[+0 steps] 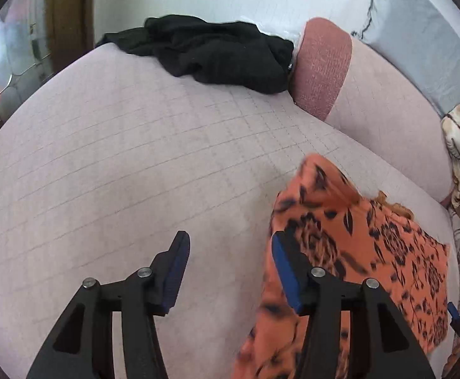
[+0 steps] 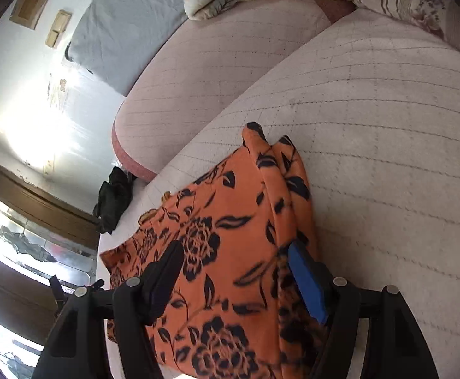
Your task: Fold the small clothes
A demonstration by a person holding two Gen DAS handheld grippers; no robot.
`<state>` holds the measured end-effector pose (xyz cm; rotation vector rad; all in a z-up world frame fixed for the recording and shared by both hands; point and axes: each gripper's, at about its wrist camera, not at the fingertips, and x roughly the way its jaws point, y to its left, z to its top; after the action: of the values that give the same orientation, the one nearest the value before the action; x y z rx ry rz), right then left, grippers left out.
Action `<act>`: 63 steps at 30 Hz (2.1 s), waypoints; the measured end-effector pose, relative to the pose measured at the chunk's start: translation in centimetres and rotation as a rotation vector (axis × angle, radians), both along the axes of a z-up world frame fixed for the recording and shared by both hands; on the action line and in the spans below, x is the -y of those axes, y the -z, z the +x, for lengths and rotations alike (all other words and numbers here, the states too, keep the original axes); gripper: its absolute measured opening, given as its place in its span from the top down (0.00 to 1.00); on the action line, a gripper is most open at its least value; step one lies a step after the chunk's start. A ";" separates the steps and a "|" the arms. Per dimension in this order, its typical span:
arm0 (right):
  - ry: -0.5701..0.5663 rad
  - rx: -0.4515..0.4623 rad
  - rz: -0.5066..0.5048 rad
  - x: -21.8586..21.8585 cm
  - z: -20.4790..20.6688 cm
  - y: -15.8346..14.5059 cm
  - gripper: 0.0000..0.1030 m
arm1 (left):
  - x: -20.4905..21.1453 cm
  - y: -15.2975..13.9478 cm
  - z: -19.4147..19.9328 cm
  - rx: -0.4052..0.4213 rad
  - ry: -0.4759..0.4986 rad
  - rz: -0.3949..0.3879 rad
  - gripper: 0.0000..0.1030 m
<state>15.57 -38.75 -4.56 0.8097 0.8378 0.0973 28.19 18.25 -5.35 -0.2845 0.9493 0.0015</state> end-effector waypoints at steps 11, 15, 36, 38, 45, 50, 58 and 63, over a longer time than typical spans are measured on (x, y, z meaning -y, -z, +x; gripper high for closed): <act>0.113 -0.065 0.239 -4.4 -10.0 3.8 0.30 | 4.0 2.9 -11.9 -0.069 0.046 -0.123 0.42; 0.206 -0.045 0.281 -5.0 -6.8 4.6 0.30 | 6.0 3.8 -10.0 -0.054 -0.024 -0.078 0.38; 0.151 0.130 0.186 -6.6 -9.8 -7.9 0.87 | 4.4 -8.4 -17.4 0.143 0.026 -0.085 0.87; 0.157 0.094 0.171 -6.9 -14.1 -6.6 0.86 | 4.3 -5.3 -19.8 0.074 0.045 -0.064 0.86; 0.255 -0.182 0.358 -4.7 -24.0 5.3 0.71 | 1.5 2.5 -21.7 -0.116 -0.010 -0.090 0.65; 0.312 -0.119 0.150 -3.6 -25.2 -0.3 0.62 | 0.2 -2.5 -22.9 0.026 -0.066 0.003 0.52; 0.036 0.041 0.102 -6.0 -21.2 -5.5 0.20 | 3.3 -2.5 -23.4 0.059 0.048 0.027 0.51; 0.176 -0.163 0.223 -3.4 -21.6 2.6 0.57 | 5.1 -1.2 -23.1 0.015 0.096 0.030 0.51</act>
<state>-5.99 -35.32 -7.14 1.1092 0.9152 -0.0318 5.08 13.15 -4.15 -0.2111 0.9463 -0.0747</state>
